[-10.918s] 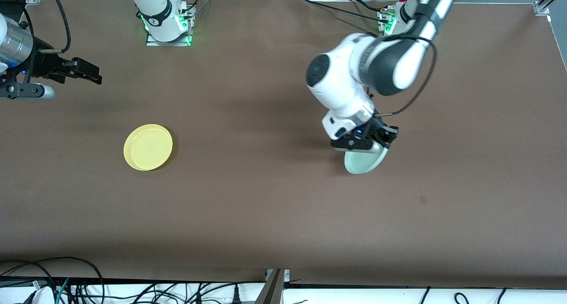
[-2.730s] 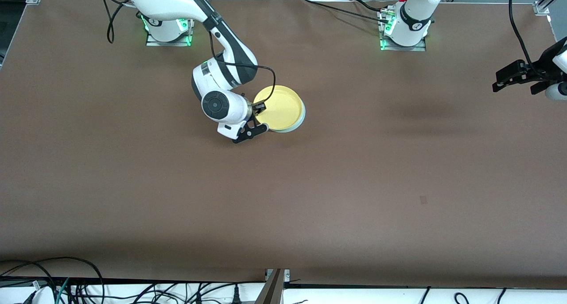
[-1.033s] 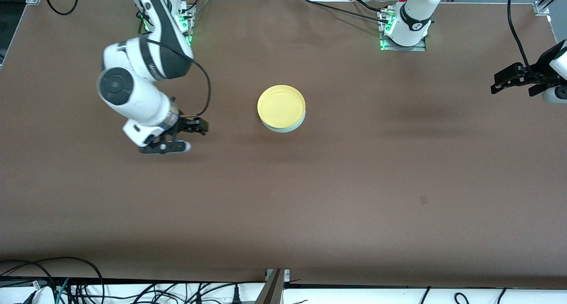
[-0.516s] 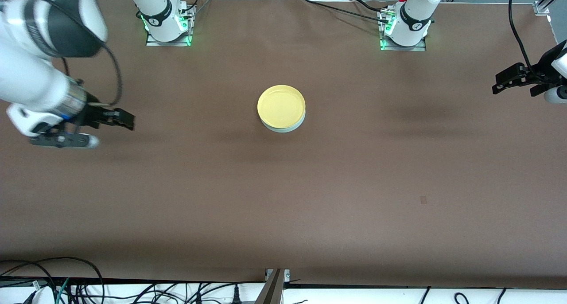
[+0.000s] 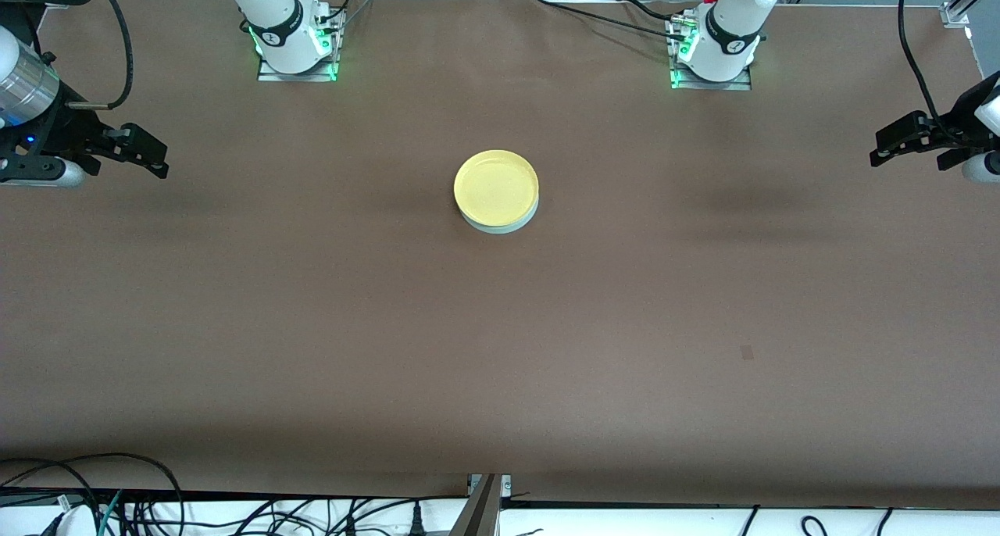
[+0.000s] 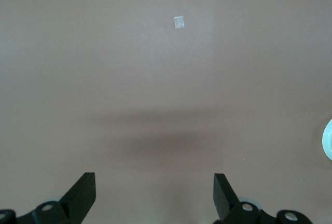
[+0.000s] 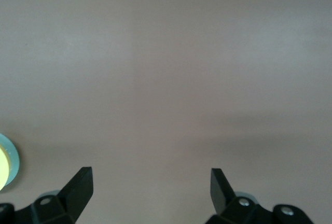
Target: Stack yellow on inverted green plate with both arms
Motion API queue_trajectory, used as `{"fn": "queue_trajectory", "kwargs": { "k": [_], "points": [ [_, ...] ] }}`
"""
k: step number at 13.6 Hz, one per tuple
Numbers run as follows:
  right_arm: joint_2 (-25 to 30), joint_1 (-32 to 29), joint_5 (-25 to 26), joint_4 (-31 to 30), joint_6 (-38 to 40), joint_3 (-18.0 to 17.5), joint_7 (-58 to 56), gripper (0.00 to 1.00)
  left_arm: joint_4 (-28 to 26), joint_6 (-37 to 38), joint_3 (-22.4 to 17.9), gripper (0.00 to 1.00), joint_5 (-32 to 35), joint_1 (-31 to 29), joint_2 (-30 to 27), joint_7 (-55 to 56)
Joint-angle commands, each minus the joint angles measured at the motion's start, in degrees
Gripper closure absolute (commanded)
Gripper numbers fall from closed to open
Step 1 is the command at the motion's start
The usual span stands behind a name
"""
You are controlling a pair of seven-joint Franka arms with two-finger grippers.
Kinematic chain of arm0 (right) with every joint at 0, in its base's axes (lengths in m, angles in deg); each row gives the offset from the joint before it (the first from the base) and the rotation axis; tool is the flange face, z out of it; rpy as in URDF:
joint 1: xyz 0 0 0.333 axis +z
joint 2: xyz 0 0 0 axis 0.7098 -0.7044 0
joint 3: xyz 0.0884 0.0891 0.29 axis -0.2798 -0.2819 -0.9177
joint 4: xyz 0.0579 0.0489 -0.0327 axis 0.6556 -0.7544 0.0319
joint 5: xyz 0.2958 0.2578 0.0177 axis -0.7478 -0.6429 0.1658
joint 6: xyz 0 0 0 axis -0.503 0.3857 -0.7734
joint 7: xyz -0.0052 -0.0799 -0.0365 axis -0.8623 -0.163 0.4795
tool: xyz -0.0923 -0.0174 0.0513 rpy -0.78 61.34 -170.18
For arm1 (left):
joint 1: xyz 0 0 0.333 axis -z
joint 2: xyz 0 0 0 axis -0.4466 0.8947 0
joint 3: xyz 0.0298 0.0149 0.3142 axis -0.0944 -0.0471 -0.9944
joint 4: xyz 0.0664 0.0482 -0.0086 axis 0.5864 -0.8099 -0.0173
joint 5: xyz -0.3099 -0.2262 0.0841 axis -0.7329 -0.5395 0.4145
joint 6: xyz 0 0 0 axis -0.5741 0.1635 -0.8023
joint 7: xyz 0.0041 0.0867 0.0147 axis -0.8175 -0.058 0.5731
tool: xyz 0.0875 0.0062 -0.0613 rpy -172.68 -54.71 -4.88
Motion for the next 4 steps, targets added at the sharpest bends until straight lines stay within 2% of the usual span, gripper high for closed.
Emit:
{"fn": "queue_trajectory", "kwargs": {
  "k": [1,4],
  "points": [
    [2.5,-1.2,-1.9,-2.8,-0.8,0.4,0.2,0.0,1.7,-0.1,-0.1,0.0,1.1,-0.1,0.4,-0.7],
    [2.9,-1.0,-1.7,-2.7,-0.6,0.4,0.2,0.0,1.9,-0.5,0.1,0.0,3.0,-2.5,1.6,-0.9]
  ]
}}
